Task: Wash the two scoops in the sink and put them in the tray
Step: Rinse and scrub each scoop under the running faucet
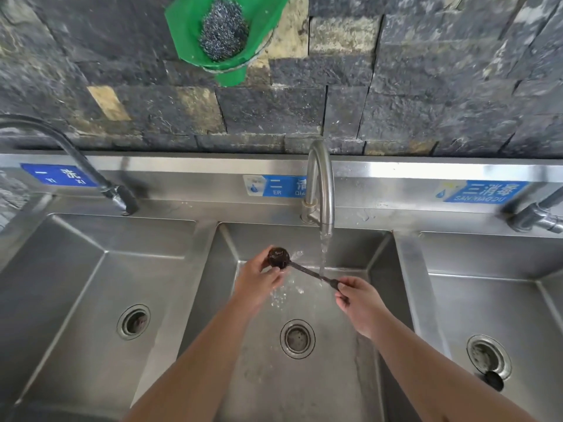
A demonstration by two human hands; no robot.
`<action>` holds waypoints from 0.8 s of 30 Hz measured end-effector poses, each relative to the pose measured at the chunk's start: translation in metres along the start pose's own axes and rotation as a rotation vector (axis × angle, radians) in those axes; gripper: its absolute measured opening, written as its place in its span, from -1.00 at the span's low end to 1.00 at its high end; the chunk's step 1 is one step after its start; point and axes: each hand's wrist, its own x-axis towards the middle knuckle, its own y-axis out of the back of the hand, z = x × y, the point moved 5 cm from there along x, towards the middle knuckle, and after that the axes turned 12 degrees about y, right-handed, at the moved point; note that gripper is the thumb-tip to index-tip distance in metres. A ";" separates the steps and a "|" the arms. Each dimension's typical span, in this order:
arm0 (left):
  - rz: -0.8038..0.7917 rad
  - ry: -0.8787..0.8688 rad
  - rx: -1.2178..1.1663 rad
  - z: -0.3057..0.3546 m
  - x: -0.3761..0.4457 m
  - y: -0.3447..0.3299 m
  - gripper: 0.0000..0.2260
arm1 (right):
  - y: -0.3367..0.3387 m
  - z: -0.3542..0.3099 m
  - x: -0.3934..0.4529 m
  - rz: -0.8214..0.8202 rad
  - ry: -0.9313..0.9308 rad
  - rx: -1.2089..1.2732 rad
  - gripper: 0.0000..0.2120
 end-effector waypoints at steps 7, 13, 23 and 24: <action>0.049 -0.042 -0.181 0.002 -0.005 0.038 -0.63 | -0.048 0.008 0.002 -0.035 -0.060 0.214 -0.83; 0.064 -0.058 -0.362 -0.006 0.000 0.063 -0.62 | -0.073 0.001 -0.013 -0.063 -0.100 0.255 -0.73; -0.078 0.120 -0.352 -0.034 0.023 -0.018 -0.71 | 0.011 -0.057 -0.048 0.054 0.068 0.356 -0.76; -0.105 0.134 -0.359 -0.035 0.025 -0.027 -0.71 | 0.018 -0.061 -0.053 0.067 0.078 0.360 -0.76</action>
